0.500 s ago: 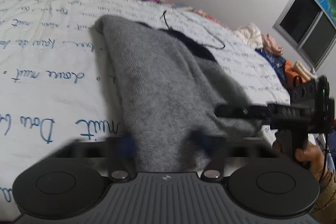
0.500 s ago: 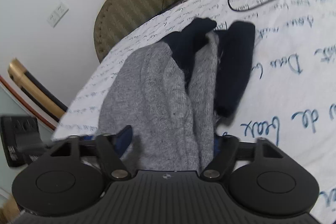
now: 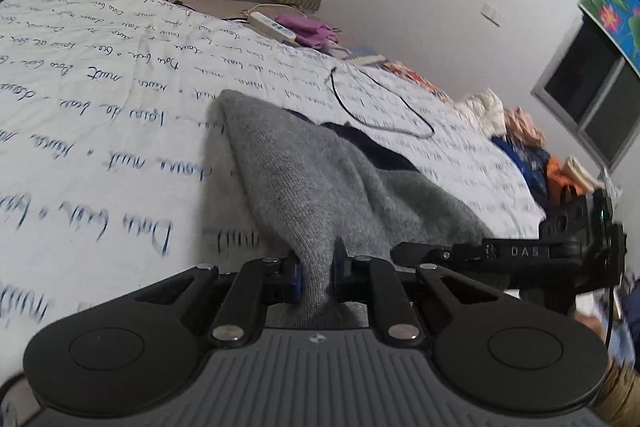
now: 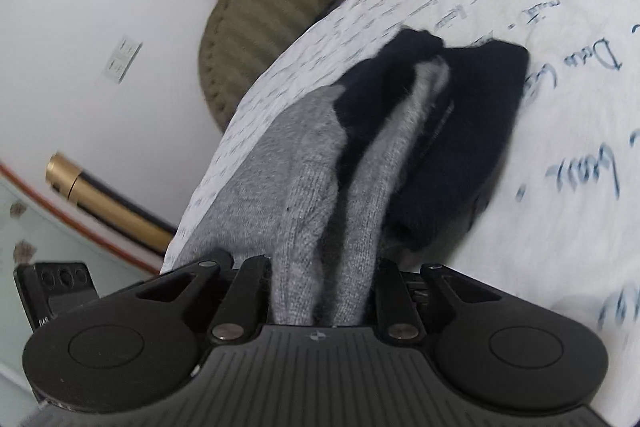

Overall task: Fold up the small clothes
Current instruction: 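Lay the held sweater edge down onto the folded stack with the right tool, then open the right tool to release the sweater and withdraw both tools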

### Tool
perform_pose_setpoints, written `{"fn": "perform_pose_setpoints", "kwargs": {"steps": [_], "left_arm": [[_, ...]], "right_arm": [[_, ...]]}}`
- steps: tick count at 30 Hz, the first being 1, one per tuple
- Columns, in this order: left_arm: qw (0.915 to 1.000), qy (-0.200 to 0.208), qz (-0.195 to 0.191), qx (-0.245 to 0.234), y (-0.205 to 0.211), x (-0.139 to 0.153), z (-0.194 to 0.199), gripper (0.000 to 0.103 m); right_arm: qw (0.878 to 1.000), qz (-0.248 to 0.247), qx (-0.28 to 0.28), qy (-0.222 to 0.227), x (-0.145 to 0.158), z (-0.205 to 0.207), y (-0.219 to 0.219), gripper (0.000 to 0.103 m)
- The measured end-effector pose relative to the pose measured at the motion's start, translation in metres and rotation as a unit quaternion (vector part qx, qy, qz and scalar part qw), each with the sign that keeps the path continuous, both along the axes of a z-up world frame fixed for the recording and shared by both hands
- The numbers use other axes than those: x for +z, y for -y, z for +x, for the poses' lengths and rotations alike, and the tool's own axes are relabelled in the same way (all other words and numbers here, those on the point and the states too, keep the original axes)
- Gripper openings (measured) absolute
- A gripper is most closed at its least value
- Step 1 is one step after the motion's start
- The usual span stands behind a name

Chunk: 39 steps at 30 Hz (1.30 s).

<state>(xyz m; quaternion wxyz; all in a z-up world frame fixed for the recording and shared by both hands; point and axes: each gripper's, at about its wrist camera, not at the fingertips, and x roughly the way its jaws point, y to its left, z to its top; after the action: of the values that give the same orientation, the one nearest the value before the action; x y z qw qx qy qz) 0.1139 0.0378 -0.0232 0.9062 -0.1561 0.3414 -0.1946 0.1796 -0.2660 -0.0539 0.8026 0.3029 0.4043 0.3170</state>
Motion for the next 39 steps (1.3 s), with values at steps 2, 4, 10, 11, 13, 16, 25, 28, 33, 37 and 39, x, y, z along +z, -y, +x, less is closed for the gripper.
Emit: {"fn": "perform_pose_setpoints", "kwargs": {"steps": [2, 4, 10, 11, 13, 16, 25, 28, 33, 37, 39], "left_arm": [[0.9992, -0.010, 0.039, -0.005, 0.007, -0.009, -0.008, 0.014], [0.9980, -0.020, 0.060, 0.007, 0.010, -0.016, -0.013, 0.017], [0.9960, 0.004, 0.069, 0.056, -0.001, -0.001, -0.043, 0.055], [0.9947, 0.007, 0.080, 0.065, 0.000, -0.001, -0.048, 0.059], [0.9913, 0.010, 0.103, 0.081, 0.006, -0.002, -0.057, 0.060], [0.9873, 0.010, 0.128, 0.094, 0.017, -0.005, -0.069, 0.060], [0.9816, 0.010, 0.154, 0.113, 0.040, -0.015, -0.093, 0.072], [0.9819, 0.005, 0.152, 0.113, 0.041, -0.018, -0.098, 0.074], [0.9797, 0.008, 0.156, 0.125, 0.042, -0.023, -0.105, 0.076], [0.9778, 0.011, 0.159, 0.136, 0.044, -0.028, -0.110, 0.077], [0.9767, 0.017, 0.163, 0.139, 0.045, -0.030, -0.112, 0.081]], "right_arm": [[1.000, -0.023, 0.013, -0.006, -0.002, -0.009, -0.006, 0.023], [0.998, -0.068, 0.002, -0.018, -0.008, -0.013, -0.009, 0.034], [0.990, -0.126, -0.049, 0.030, 0.010, -0.057, -0.005, 0.057], [0.988, -0.141, -0.053, 0.038, 0.010, -0.065, -0.006, 0.061], [0.982, -0.171, -0.061, 0.051, 0.007, -0.079, -0.008, 0.061], [0.972, -0.204, -0.093, 0.067, 0.011, -0.095, -0.013, 0.069], [0.944, -0.289, -0.111, 0.113, 0.013, -0.125, -0.043, 0.096], [0.944, -0.294, -0.104, 0.111, 0.011, -0.131, -0.047, 0.099], [0.936, -0.314, -0.106, 0.120, 0.009, -0.140, -0.055, 0.101], [0.932, -0.320, -0.111, 0.124, 0.008, -0.145, -0.059, 0.103], [0.928, -0.329, -0.113, 0.131, 0.007, -0.147, -0.061, 0.103]]}}
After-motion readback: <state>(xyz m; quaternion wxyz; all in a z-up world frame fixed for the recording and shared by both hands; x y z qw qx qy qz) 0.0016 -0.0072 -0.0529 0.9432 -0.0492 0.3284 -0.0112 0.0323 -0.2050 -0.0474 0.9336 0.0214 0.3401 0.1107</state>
